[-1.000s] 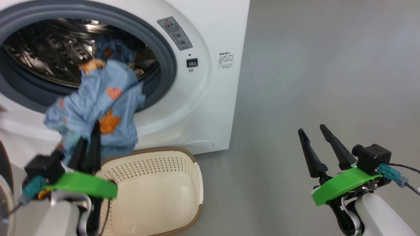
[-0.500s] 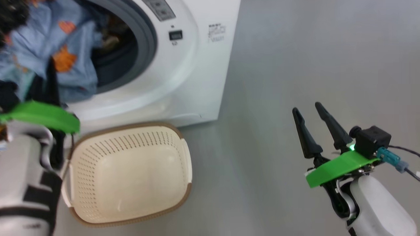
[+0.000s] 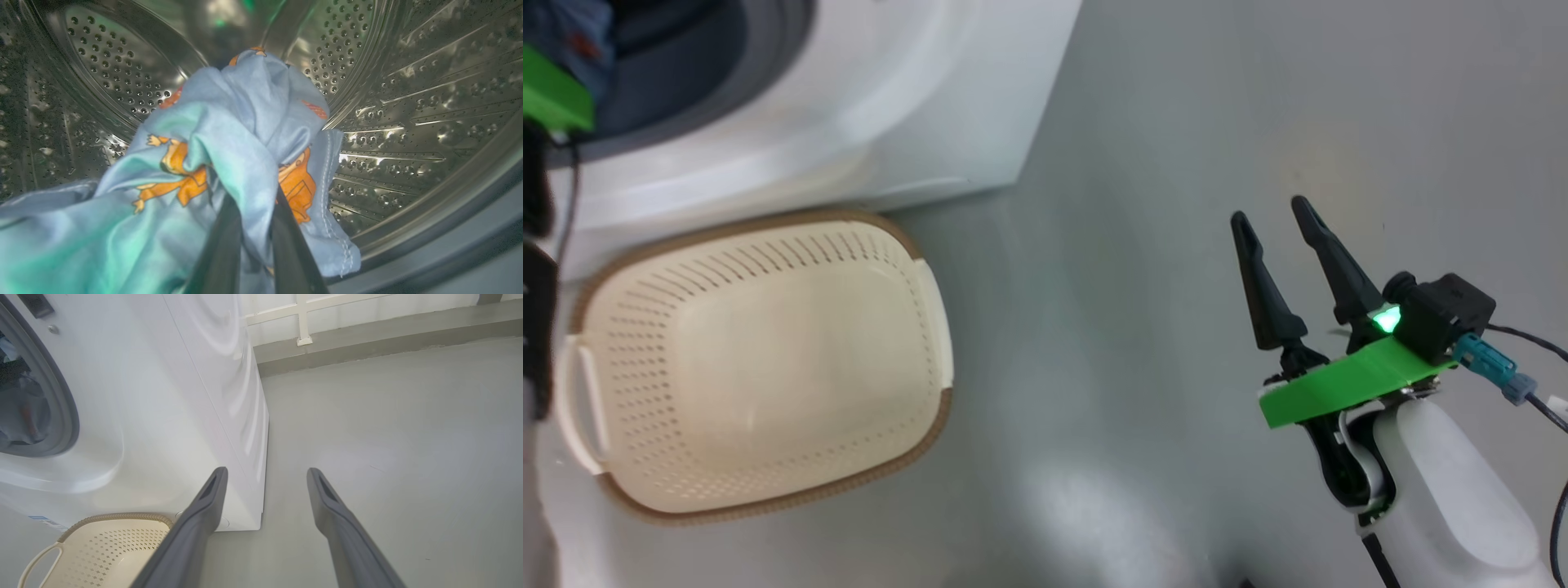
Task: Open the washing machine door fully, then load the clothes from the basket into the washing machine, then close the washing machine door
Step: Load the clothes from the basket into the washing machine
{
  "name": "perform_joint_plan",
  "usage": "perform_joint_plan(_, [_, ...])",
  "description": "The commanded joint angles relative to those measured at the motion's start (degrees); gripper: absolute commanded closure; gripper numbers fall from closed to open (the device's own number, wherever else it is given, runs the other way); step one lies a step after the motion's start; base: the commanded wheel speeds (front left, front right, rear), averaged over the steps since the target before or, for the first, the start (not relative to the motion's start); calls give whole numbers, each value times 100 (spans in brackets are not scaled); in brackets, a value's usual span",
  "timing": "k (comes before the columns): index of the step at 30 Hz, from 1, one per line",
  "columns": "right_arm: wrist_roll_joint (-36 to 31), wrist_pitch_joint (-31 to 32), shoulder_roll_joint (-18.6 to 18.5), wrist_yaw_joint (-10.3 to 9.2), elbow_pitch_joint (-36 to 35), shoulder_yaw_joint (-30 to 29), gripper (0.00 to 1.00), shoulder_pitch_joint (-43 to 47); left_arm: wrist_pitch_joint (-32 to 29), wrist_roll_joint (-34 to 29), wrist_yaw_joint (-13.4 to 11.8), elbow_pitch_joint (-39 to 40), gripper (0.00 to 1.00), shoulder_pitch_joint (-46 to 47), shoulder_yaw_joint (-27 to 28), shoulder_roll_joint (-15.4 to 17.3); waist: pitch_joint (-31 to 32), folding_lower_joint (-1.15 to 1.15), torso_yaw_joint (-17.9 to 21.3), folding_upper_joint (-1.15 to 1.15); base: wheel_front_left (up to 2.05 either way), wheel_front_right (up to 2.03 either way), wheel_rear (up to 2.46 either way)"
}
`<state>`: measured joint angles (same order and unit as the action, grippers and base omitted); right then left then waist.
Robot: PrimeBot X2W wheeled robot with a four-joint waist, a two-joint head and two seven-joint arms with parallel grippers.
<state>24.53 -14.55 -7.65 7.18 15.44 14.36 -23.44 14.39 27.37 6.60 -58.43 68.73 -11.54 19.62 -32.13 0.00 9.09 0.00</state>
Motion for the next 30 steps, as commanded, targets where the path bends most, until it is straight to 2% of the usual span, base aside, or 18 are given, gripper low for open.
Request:
perform_joint_plan(1, [-91,-45,75,31,-185,69,0,-56,57,-125,38,-22,100,398,46,342,-736,0,389,0,0,0,0])
perform_joint_plan(7, [-123,-45,209,31,-251,76,0,-132,59,-358,39,216,100,965,60,495,-987,0,572,0,0,0,0])
perform_joint_plan(11, [-147,-45,264,31,-270,22,0,-128,60,-654,-27,982,100,1106,296,519,-1062,0,604,0,0,0,0])
perform_joint_plan(13, [-149,-45,276,31,-269,19,0,-135,60,-694,-49,1079,100,1088,370,510,-1068,0,601,0,0,0,0])
perform_joint_plan(14, [-150,-45,299,31,-253,48,0,-154,60,-699,-117,970,40,978,511,455,-1051,0,584,0,0,0,0])
perform_joint_plan(15, [-149,-45,307,31,-239,67,0,-161,60,-693,-123,801,0,932,536,427,-1034,0,571,0,0,0,0])
perform_joint_plan(22, [-146,-45,297,31,-138,105,0,-196,-140,-561,-202,-509,0,1020,587,250,-881,0,445,0,0,0,0])
perform_joint_plan(30, [-114,-45,248,31,-65,154,0,-234,-49,-432,-94,-1084,0,1019,571,91,-563,0,335,0,0,0,0])
